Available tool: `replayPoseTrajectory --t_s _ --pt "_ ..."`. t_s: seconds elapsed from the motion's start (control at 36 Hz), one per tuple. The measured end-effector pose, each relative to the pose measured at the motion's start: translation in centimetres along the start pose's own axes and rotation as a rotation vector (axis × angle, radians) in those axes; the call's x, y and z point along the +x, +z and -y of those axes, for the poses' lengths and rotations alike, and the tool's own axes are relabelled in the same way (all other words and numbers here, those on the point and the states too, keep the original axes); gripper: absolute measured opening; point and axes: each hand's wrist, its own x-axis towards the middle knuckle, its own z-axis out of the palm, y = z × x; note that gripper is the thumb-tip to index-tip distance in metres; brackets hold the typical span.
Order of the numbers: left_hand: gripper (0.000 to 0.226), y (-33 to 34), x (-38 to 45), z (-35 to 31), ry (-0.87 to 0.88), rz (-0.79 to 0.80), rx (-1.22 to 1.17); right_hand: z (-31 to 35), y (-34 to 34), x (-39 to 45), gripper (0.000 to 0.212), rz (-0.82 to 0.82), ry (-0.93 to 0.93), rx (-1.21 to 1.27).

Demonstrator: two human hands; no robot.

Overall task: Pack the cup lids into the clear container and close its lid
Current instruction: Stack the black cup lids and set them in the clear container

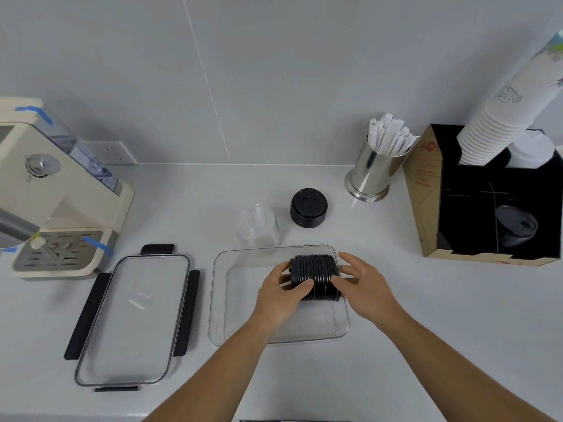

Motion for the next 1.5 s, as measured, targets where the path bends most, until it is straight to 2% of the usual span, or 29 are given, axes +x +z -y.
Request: replayPoseTrajectory --t_s 0.39,0.86,1.22,1.5 --pt "0.054 -0.7 -0.1 0.0 0.005 -0.031 -0.003 0.0 0.0 0.2 0.059 0.000 0.007 0.009" --pt "0.065 -1.4 -0.7 -0.6 -0.020 -0.105 0.016 0.5 0.0 0.0 0.058 -0.011 0.016 -0.002" --pt "0.045 -2.5 -1.8 -1.8 -0.036 -0.144 0.024 0.7 -0.8 0.2 0.053 -0.019 0.048 0.056" --pt "0.026 -3.8 -0.8 -5.1 -0.015 -0.150 -0.143 1.9 -2.2 1.7 0.048 -0.036 0.067 0.198"
